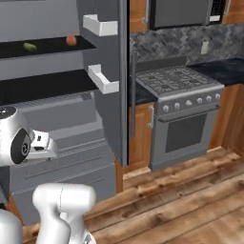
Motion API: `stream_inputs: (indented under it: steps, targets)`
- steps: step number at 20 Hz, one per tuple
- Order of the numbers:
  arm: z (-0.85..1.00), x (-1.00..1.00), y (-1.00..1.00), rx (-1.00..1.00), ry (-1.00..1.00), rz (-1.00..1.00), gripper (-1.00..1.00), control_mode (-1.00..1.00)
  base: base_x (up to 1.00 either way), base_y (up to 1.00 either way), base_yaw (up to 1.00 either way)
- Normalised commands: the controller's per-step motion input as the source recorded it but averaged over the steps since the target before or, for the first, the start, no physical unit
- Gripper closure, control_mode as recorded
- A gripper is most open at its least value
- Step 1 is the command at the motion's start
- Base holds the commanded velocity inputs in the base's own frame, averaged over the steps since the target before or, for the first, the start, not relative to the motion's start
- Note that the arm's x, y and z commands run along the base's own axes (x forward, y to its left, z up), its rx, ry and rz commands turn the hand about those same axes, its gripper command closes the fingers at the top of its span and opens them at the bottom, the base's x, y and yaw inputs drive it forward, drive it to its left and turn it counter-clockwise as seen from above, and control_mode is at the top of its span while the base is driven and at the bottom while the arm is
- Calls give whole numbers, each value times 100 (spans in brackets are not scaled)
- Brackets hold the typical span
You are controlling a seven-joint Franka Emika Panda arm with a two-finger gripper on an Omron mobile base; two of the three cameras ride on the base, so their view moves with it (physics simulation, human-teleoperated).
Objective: Gather the cucumber and onion from the fridge and place them on a tray on the dining counter. Then gather the fish and chicken drumstick from the fridge and place them on the other tray.
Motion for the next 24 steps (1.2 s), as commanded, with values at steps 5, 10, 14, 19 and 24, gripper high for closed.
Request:
stream_inputs:
  steps: [5,10,14,19,24]
  targets:
    - [0,0,0,0,0,0,-100,100,60,-10,38]
    - [0,0,0,0,0,0,-100,100,63,0,37]
    - [0,0,0,0,0,0,-100,100,62,0,34]
    - [0,0,0,0,0,0,-100,100,55,0,27]
    - [0,0,0,0,0,0,-100,100,52,-2,25]
